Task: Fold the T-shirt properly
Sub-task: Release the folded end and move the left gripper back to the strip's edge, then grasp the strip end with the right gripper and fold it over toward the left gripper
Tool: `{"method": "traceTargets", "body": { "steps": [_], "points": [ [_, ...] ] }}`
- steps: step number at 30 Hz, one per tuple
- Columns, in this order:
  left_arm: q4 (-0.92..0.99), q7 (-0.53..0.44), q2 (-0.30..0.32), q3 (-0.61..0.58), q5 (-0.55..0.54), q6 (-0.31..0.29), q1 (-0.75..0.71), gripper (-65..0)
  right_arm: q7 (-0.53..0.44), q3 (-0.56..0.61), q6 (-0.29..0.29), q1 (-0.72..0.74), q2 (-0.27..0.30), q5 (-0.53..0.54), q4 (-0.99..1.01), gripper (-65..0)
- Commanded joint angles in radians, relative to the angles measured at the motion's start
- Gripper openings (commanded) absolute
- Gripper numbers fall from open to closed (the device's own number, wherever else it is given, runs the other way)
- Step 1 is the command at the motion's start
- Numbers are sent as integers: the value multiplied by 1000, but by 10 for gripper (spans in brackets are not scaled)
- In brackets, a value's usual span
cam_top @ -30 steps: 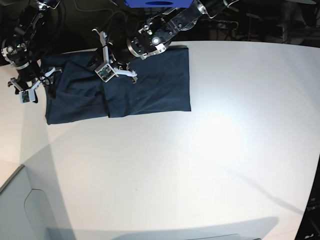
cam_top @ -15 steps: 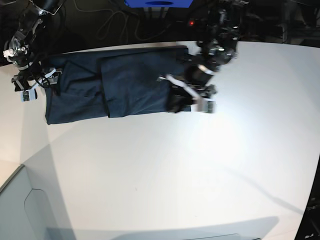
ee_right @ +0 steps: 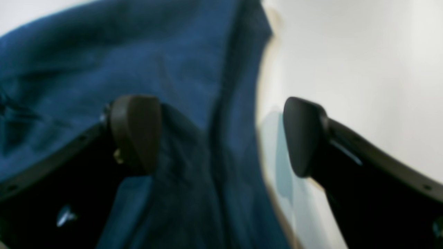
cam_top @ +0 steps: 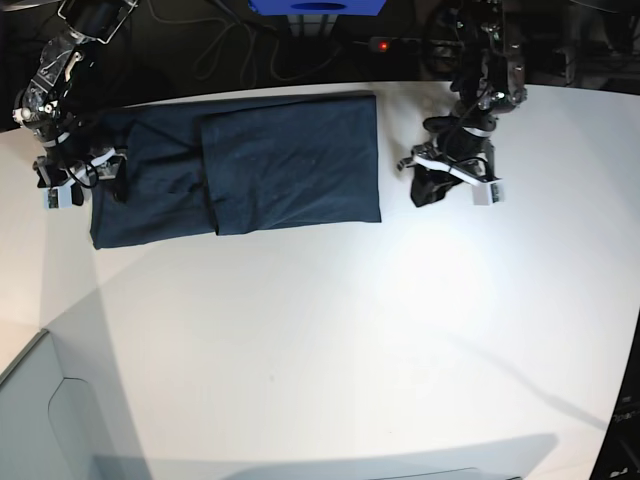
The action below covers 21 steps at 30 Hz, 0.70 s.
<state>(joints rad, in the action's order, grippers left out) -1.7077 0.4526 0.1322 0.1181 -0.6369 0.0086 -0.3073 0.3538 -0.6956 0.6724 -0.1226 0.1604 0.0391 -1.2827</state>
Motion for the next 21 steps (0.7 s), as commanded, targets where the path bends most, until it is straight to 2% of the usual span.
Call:
{"method": "traceTargets", "body": {
  "steps": [1, 2, 10, 15, 21],
  "points": [
    [-1, -27, 1, -5, -10, -12, 4, -529, 50, 11, 26, -10, 1, -20, 5, -160],
    [15, -28, 1, -14, -10, -12, 7, -529, 50, 20, 26, -12, 1, -20, 5, -197],
    [70, -30, -1, -80, -7, -11, 27, -529, 50, 61, 26, -13, 0, -20, 2, -635],
    [94, -30, -1, -114, -5, -9, 36, -529, 60, 60, 26, -30, 0, -20, -31, -650],
    [139, -31, -1, -136, -11, -8, 63, -529, 60, 60, 26, -78, -12, -17, -237, -650]
  ]
}}
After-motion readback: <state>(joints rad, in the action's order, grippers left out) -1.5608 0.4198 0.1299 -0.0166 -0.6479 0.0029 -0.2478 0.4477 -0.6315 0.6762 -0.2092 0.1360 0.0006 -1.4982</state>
